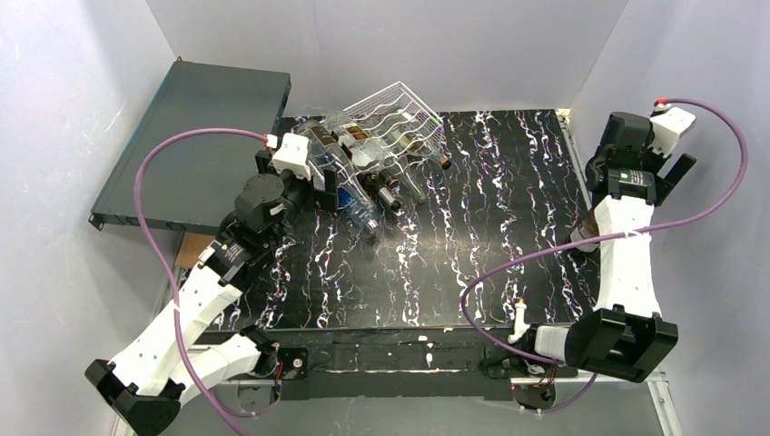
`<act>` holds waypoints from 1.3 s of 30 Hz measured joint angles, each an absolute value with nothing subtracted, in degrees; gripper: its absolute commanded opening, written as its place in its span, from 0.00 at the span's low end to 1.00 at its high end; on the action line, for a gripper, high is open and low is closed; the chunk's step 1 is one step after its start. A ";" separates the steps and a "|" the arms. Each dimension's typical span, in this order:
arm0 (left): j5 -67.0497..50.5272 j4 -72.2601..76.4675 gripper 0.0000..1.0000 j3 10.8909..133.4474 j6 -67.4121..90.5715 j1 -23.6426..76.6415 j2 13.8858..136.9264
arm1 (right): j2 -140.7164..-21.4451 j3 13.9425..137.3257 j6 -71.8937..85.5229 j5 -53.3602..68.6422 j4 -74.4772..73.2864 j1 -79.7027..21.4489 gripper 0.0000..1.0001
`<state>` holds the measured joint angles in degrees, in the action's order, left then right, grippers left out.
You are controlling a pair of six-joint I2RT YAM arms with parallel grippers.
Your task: Put the wine bottle on the wine rack
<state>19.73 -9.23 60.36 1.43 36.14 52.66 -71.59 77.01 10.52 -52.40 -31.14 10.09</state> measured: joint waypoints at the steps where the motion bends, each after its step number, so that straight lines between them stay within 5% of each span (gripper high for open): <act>1: 19.88 -9.17 0.99 60.36 1.28 36.14 52.66 | -71.72 76.84 10.81 -51.59 -31.16 10.70 0.90; 17: 20.49 -8.99 0.99 60.36 0.62 36.14 52.64 | -73.80 70.74 12.47 -39.55 -25.36 15.38 0.61; 31: 20.53 -9.02 0.99 60.36 0.62 36.18 51.64 | -71.96 68.99 6.59 -25.96 -22.37 15.42 0.03; 39: 20.84 -9.02 0.99 60.36 0.38 36.18 51.42 | -71.46 68.29 0.71 -16.95 -20.36 9.72 0.01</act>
<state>20.84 -9.02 60.36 0.38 36.18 51.42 -71.46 68.29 0.71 -16.95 -20.36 9.72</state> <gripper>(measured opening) 0.992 0.406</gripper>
